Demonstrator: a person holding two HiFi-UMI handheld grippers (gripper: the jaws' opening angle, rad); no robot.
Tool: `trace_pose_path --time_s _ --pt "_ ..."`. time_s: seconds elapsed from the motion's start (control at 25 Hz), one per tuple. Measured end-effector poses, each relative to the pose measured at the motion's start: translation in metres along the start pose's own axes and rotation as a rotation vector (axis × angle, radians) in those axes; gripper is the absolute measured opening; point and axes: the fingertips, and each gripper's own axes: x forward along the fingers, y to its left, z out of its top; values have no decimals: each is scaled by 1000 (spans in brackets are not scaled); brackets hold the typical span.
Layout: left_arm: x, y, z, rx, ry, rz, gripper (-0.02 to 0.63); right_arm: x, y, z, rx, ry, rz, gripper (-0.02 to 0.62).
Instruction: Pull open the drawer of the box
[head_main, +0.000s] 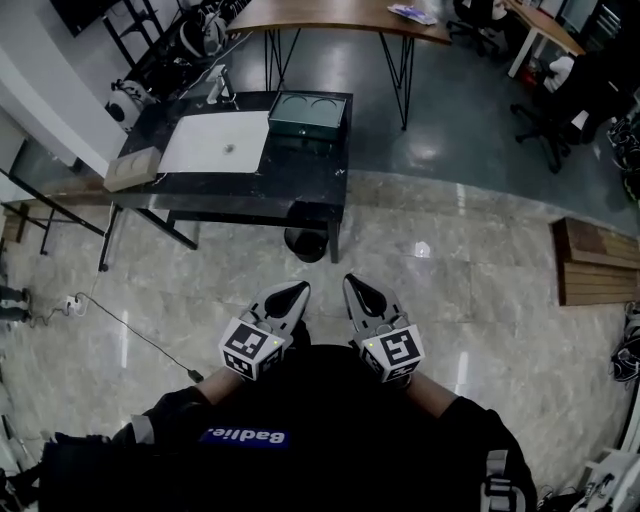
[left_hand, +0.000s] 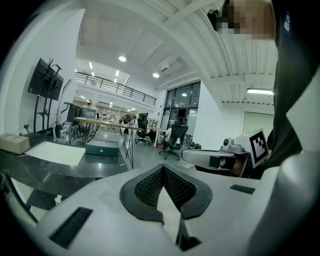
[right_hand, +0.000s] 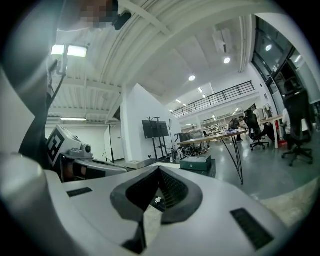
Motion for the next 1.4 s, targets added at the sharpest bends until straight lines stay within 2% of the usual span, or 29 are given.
trace_pose_path --time_s 0.32,0.6,0.88,1.12,1.28,1.4 --pt "39 48 11 -70 -6 -85 2 44 -29 8 -19 36 -86 0" --pt "66 123 35 -135 -17 -139 2 115 -44 24 -35 65 -145 0" --pt "82 203 45 -238 -20 -168 2 188 -48 38 -62 95 -183 0" --pt "95 261 36 -404 0 -194 2 236 -48 44 -96 92 -210 0" --pt "108 293 28 -522 6 -208 2 260 -44 49 -80 137 -222 0" --pt "116 308 24 -578 0 -202 2 270 -49 51 -99 134 -230 0"
